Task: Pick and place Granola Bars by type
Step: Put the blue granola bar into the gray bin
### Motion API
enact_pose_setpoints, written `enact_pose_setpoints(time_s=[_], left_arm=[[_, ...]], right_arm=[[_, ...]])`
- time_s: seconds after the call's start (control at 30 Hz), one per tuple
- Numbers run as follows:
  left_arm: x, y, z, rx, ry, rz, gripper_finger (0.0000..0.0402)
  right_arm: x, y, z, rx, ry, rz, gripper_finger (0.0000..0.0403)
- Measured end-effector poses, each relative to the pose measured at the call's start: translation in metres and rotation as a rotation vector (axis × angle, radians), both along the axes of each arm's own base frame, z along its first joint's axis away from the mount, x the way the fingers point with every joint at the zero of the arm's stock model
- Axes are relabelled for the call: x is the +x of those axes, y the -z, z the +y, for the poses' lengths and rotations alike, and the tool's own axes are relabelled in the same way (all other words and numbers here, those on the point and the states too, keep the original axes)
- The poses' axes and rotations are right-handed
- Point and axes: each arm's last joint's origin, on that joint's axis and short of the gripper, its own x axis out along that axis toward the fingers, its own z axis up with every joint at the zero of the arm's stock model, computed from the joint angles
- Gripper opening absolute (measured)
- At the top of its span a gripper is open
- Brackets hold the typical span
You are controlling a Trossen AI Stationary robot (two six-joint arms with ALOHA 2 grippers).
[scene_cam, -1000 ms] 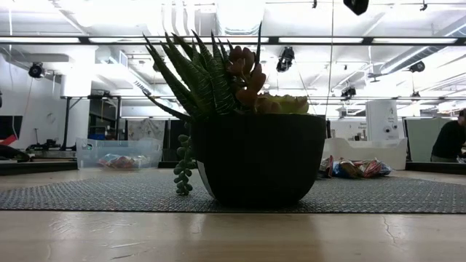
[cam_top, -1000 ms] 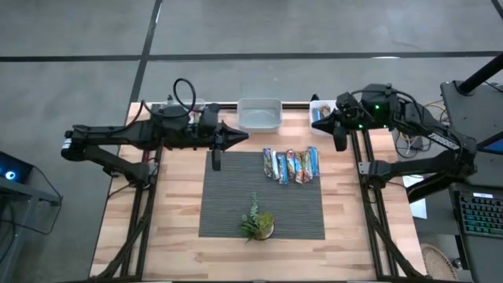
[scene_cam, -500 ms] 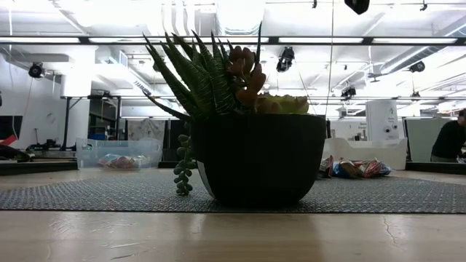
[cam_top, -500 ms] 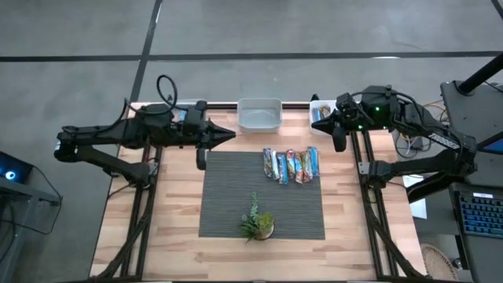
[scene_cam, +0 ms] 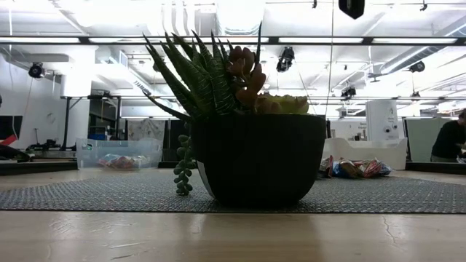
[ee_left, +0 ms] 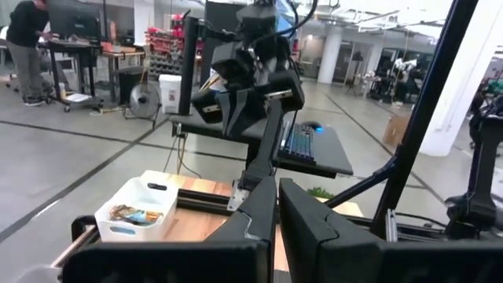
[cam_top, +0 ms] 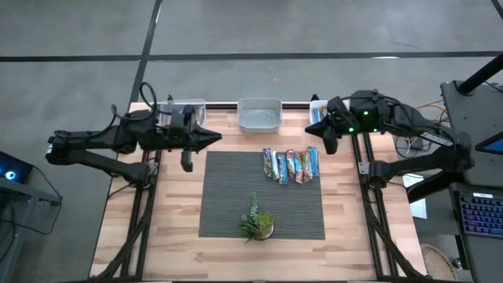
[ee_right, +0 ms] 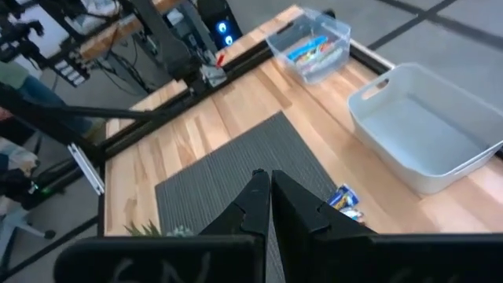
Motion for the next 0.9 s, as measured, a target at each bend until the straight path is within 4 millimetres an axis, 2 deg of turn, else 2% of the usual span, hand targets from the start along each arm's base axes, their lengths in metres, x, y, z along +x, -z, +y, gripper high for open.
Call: enact_pose_setpoints(time_s=[0.2,0.37,0.53,0.9], left_arm=[[-0.009,0.008,0.0,-0.06,0.004,-0.003,0.0],[-0.015,0.009,0.0,-0.061,0.003,-0.002,0.0],[-0.02,0.007,0.0,-0.02,0.002,-0.008,0.0],[-0.048,0.019,0.002,-0.038,-0.013,0.142,0.0]], right_arm=[[0.019,0.012,-0.003,0.046,0.012,0.063,0.0008],[0.028,0.022,-0.005,0.101,0.039,0.125,0.0008],[0.029,0.032,-0.007,0.152,0.131,0.219,0.0008],[0.028,0.032,-0.005,0.161,0.134,0.215,0.0008]])
